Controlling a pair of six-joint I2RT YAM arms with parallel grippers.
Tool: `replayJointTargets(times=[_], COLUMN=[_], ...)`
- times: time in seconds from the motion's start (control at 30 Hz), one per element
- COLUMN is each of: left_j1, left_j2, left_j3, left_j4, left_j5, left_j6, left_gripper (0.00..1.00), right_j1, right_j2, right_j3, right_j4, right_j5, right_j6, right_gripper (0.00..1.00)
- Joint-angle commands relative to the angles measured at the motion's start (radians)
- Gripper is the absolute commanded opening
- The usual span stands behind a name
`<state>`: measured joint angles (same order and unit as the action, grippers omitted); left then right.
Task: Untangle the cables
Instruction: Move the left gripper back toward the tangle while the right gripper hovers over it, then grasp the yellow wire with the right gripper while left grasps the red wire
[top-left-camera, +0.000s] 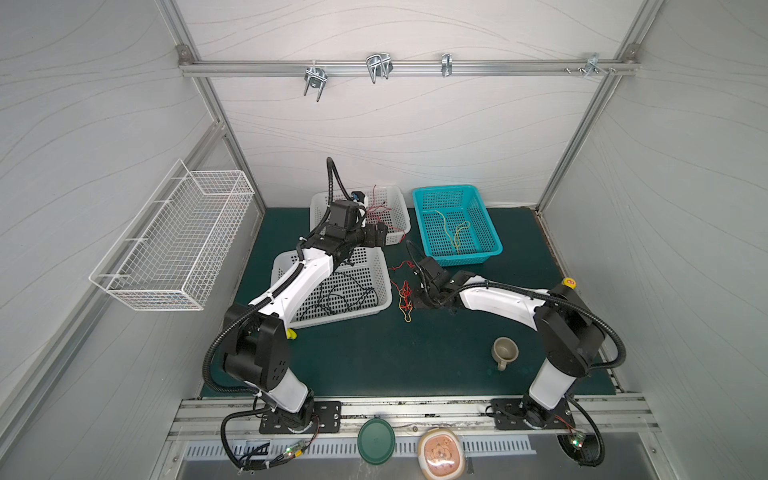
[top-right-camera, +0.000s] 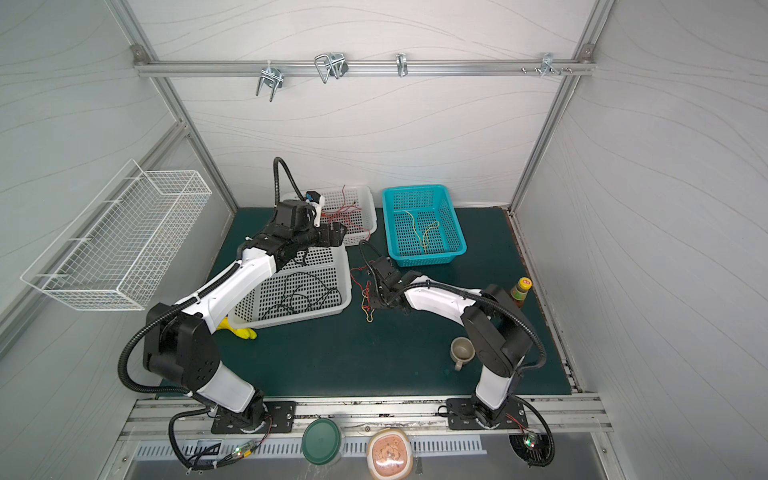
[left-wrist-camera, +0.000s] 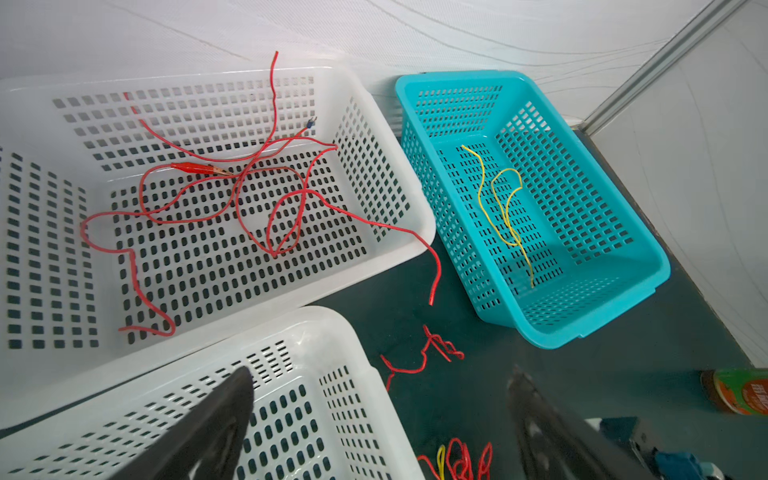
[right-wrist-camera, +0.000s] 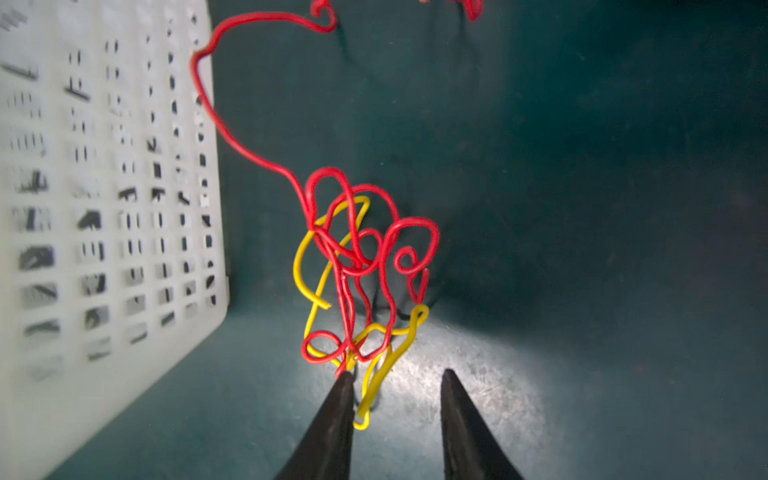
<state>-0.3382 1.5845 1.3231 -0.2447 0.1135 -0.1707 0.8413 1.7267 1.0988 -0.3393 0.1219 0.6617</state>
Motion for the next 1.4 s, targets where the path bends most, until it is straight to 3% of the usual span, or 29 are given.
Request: replayJointTargets(times=[0.0,0.23,0.67,0.9,1.17,1.37], left_j1=[-0.019,-0.064,-0.177,-0.203,-0.217,-0.252], left_j2=[-0.006,0.032,0.105,0.142,0.188,0.219], left_j3=[0.011,0.039,0.115,0.112,0.116,0.13], left_j4=[0.009,-0.011,-0.1,-0.081,0.005,-0.005], left_j5=[0.019,0.069,0.218,0.293,0.453,0.455], left_j6=[0.008,0.007,-0.012,-0.051,-0.142,-0.156], left_gripper=[0.95,0.95,0.94,0.91,0.86,0.83], right_j1=[0.007,0.005,0.004,0.004,0.004,0.002], right_j2=[-0.022,-0.035,-0.306,-0.498,-0.666,-0.745], right_j3=[-0.027,-0.036,-0.07,-0.143,-0.218,-0.257], right_j4=[0.002,-0.026,-0.179,-0.097,-0.034,-0.018], right_j5=[0.04,0.078,0.372,0.38,0.356,0.369], right_j6=[0.006,-0.023,-0.225,-0.366,-0.475,-0.483], right_gripper=[0.24,0.0,0.0,0.0,0.0,0.0])
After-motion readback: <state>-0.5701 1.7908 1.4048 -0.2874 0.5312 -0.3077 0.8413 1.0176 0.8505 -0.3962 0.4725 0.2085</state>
